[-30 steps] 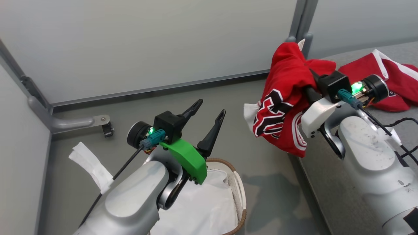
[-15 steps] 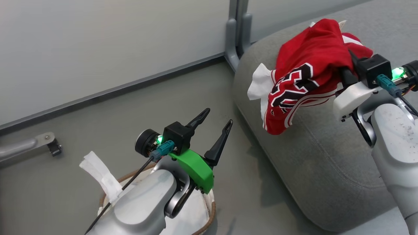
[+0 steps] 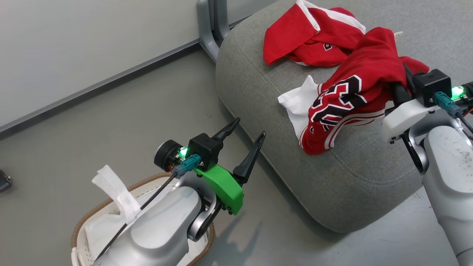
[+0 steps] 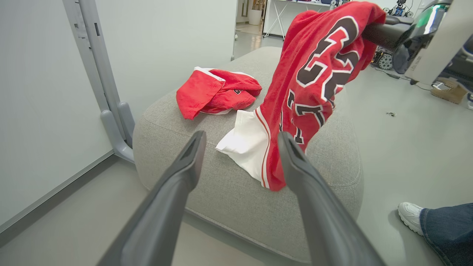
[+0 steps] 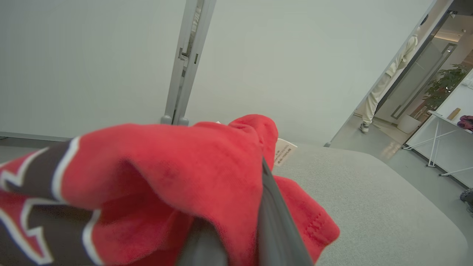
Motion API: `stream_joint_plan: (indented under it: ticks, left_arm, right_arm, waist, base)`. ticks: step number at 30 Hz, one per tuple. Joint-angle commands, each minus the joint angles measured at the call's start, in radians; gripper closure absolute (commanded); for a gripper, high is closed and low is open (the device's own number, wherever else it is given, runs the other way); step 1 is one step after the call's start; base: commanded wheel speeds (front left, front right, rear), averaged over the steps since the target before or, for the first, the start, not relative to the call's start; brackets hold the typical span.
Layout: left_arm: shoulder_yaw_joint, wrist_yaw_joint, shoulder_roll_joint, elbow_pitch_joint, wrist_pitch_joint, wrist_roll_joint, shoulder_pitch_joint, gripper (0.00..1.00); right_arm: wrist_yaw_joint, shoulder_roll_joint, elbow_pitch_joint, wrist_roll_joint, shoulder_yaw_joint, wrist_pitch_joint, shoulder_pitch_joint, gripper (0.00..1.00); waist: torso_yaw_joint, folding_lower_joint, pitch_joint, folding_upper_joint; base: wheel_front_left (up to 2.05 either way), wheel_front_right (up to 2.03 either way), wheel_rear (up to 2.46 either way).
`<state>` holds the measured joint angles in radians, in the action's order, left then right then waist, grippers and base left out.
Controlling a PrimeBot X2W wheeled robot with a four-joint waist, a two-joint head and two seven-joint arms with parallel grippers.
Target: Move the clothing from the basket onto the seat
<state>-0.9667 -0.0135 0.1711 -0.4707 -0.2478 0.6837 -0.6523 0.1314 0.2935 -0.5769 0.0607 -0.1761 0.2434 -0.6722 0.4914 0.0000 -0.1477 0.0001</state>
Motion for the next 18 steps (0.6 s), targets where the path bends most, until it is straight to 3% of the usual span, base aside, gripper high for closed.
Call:
stream_joint_plan:
  ticks: [1, 10, 18]
  left_arm:
    - [0.004, 0.002, 0.002, -0.003, -0.005, -0.008, -0.02, 0.0]
    - [0.007, 0.015, 0.019, 0.018, 0.016, -0.03, -0.079, 0.0]
    - [0.003, 0.032, 0.033, 0.07, 0.028, -0.059, -0.137, 0.0]
  right_arm:
    - [-0.001, -0.008, -0.001, -0.007, 0.008, -0.001, 0.002, 1.0]
    - [-0.001, 0.005, -0.08, 0.006, 0.025, -0.032, -0.154, 1.0]
    - [-0.001, 0.124, -0.162, 0.019, 0.033, -0.061, -0.4, 1.0]
  waist:
    - [-0.002, 0.0, -0.025, -0.0001]
    - [-0.089, 0.0, -0.127, -0.0001]
    - [-0.2, 0.0, -0.248, -0.0001]
  base:
    - [0.0, 0.0, 0.0]
    - [0.0, 0.0, 0.0]
    - [0.0, 0.0, 0.0]
